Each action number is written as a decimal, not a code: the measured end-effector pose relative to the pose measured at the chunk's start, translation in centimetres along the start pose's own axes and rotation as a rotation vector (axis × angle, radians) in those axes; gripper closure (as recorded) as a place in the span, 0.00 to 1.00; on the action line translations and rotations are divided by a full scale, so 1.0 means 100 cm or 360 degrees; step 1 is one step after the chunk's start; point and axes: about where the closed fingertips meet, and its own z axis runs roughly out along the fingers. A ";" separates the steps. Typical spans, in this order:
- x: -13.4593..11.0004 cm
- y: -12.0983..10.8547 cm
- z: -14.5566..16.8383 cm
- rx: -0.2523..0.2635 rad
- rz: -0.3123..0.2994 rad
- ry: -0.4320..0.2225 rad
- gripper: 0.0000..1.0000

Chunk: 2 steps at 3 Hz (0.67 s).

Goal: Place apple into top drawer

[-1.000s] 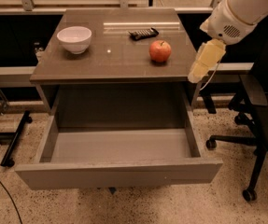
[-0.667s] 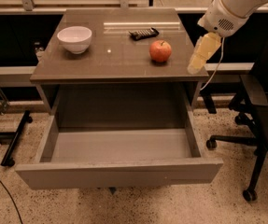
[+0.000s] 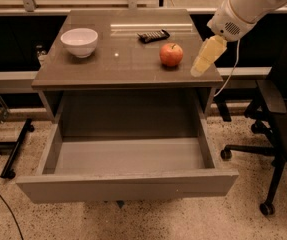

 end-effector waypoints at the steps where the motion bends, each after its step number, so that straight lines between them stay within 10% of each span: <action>1: -0.013 -0.006 0.020 -0.0018 0.0048 -0.0083 0.00; 2: -0.023 -0.012 0.040 -0.0048 0.0130 -0.0213 0.00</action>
Offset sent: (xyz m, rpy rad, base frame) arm 0.0516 0.0393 -0.0253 0.2868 -0.0070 -0.0406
